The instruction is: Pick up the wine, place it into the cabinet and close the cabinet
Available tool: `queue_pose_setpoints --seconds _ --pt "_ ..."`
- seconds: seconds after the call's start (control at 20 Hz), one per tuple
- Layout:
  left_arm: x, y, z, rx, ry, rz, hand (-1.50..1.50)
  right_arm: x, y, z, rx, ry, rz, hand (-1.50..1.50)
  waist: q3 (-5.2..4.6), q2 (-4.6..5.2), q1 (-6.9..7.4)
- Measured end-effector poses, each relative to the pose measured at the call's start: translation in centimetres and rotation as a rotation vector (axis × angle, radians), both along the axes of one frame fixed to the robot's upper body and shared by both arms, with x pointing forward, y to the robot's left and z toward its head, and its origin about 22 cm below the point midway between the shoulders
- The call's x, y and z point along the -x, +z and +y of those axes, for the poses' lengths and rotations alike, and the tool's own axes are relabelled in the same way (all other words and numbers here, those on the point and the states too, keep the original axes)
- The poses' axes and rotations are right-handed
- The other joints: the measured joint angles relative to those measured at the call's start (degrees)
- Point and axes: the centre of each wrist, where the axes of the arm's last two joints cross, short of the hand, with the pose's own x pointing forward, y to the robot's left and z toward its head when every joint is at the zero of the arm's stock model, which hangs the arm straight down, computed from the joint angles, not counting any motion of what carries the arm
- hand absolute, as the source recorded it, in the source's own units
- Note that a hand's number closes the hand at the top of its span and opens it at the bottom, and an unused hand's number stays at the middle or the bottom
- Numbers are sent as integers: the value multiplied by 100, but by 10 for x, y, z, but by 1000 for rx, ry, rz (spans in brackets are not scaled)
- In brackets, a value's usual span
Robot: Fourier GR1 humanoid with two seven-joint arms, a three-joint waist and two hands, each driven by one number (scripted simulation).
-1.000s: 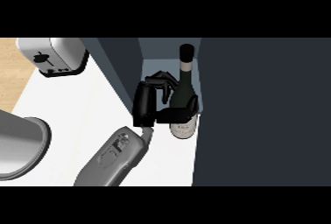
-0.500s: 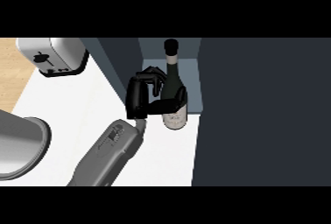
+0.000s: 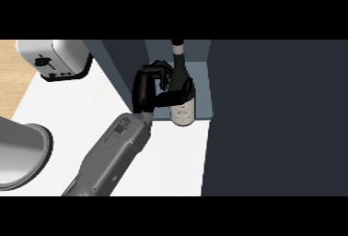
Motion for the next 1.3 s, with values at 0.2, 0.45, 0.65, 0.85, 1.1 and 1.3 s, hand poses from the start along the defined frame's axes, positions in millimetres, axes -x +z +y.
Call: queue_pose_setpoints --seconds 0.2,0.45,0.65,0.85,1.1,1.3 --pt "-11 0 4 -8 0 20 150 1 -1 3 -12 12 3 -150 1 1 -7" --pt "-26 2 2 -28 19 36 150 3 -6 3 -19 17 7 -150 1 10 -46" --pt "-39 7 4 -38 44 31 150 3 -3 2 -3 21 10 -150 1 18 -67" --pt "-47 8 4 -75 78 -11 150 3 -2 1 0 19 5 -150 1 28 -101" --pt "-57 11 8 -92 116 -44 150 2 -3 -1 10 20 -2 -150 2 41 -124" --pt "-62 13 8 -92 131 -59 150 2 -6 3 -5 43 -2 -150 0 59 -170"
